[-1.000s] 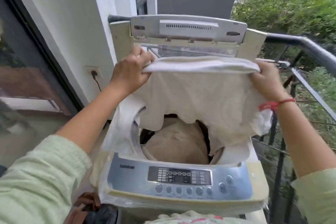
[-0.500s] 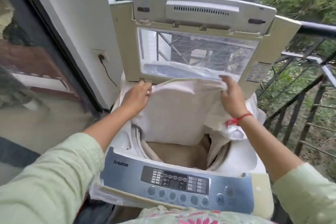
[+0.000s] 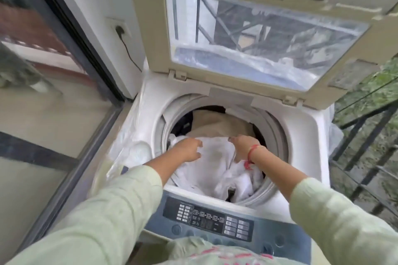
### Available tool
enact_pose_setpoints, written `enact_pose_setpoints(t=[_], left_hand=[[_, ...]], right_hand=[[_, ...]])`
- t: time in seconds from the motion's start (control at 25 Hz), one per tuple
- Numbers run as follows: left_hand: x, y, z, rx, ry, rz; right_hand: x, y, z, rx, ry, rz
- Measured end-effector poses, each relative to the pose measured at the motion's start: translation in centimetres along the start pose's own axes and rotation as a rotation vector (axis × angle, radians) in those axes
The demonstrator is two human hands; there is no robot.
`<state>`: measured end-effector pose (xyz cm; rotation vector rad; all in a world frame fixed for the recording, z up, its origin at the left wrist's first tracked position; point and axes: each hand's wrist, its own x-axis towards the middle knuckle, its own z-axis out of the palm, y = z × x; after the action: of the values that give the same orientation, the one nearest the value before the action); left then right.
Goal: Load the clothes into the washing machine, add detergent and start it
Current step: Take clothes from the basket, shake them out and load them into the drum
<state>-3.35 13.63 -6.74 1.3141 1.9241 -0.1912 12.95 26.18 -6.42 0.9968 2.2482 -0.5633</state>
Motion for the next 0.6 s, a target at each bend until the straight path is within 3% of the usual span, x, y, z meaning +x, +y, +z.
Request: enact_pose_setpoints(t=[0.08, 0.16, 0.28, 0.36, 0.48, 0.56, 0.6], left_hand=[[1.5, -0.2, 3.0, 0.183, -0.12, -0.088], [2.5, -0.4, 5.2, 0.317, -0.285, -0.14], [3.6, -0.8, 6.9, 0.304, -0.402, -0.176], [4.1, -1.0, 7.0, 0.187, -0.459, -0.188], [3.4, -1.2, 4.8, -0.079, -0.36, -0.16], [2.1, -0.9, 2.2, -0.278, -0.215, -0.097], [1.2, -0.7, 0.8, -0.381, -0.15, -0.043]], right_hand=[[2.5, 0.6, 4.1, -0.022, -0.184, 0.077], [3.4, 0.9, 7.8, -0.22, -0.303, 0.039], [3.9, 0.6, 10.3, -0.108, -0.279, 0.126], [3.1, 0.0, 10.6, -0.211, -0.19, 0.198], [2.3, 0.1, 8.6, -0.167, -0.197, 0.261], [1.3, 0.7, 4.9, -0.069, -0.192, 0.188], [0.7, 1.0, 3.2, 0.003, -0.106, 0.132]])
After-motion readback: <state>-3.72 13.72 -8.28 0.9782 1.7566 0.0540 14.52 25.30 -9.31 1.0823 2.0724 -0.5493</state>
